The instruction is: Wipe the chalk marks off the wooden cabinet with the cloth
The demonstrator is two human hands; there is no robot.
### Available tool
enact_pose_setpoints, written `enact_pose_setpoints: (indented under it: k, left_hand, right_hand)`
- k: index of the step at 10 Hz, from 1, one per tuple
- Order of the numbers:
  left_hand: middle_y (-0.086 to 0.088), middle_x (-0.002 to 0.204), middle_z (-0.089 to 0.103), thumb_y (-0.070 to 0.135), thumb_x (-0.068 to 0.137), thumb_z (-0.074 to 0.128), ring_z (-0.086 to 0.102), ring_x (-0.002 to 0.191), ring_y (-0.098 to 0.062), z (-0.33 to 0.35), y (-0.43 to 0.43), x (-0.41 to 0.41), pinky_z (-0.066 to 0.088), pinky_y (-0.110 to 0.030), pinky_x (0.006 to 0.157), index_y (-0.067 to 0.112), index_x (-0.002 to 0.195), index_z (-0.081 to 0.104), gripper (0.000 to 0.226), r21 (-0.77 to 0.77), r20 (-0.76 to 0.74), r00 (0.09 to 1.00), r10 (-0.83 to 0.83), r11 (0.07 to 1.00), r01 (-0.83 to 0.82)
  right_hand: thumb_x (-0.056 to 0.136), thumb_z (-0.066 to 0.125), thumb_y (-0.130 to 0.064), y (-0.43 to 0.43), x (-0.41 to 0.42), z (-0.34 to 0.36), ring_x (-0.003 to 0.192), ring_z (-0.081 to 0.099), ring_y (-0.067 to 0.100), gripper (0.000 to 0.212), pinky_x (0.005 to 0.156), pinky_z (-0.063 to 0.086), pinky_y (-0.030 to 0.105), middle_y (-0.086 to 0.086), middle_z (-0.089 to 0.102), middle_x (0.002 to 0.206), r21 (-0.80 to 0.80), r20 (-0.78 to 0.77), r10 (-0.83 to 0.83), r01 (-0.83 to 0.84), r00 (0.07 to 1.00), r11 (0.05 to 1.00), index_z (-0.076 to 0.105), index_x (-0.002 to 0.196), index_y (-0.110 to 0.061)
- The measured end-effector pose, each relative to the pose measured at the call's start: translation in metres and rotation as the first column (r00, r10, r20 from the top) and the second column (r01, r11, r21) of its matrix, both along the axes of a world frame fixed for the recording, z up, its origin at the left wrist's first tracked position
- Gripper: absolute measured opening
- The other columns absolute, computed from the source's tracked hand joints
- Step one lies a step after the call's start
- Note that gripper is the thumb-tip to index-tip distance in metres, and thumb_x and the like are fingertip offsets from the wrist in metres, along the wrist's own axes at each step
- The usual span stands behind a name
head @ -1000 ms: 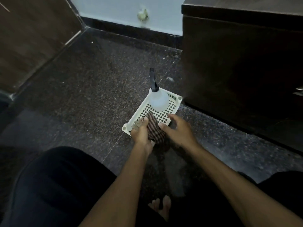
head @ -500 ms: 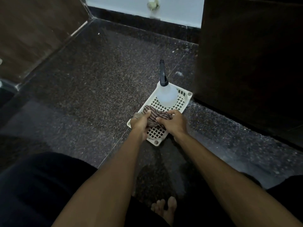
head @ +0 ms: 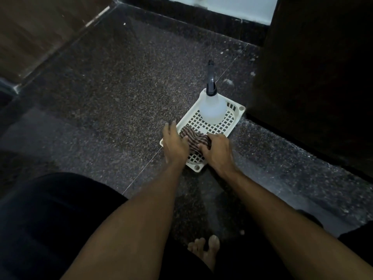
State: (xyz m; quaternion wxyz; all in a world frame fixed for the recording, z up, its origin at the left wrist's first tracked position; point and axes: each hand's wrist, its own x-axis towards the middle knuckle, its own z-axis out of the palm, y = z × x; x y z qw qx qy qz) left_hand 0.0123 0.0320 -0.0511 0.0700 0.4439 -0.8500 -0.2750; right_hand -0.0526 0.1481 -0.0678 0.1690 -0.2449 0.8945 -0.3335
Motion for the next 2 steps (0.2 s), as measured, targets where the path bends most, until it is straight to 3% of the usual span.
enact_pose_setpoints:
  k: [1, 2]
  left_hand:
    - [-0.019, 0.171, 0.014, 0.025, 0.106, 0.051, 0.016, 0.158, -0.035, -0.0062, 0.0095, 0.0098, 0.02, -0.048, 0.128, 0.006, 0.159, 0.03, 0.06, -0.23, 0.11, 0.947, -0.301, 0.919, 0.319]
    - [-0.013, 0.173, 0.008, 0.031, 0.11, 0.04, 0.008, 0.16, -0.03, -0.0061, 0.018, 0.0111, 0.009, -0.048, 0.129, 0.011, 0.162, 0.025, 0.057, -0.212, 0.232, 0.886, -0.402, 0.868, 0.45]
  right_hand:
    - [0.095, 0.061, -0.015, 0.0057, 0.0026, 0.0033, 0.126, 0.048, 0.031, 0.044, 0.106, 0.041, 0.036, 0.019, 0.054, 0.134, 0.06, -0.263, 0.151, -0.14, 0.953, 0.988, 0.052, 0.135, 0.0]
    - [0.098, 0.055, -0.019, 0.0081, 0.0026, -0.0012, 0.146, 0.03, 0.036, 0.057, 0.12, 0.028, 0.047, 0.022, 0.04, 0.153, 0.204, -0.39, 0.292, -0.227, 0.873, 0.952, 0.036, 0.149, 0.001]
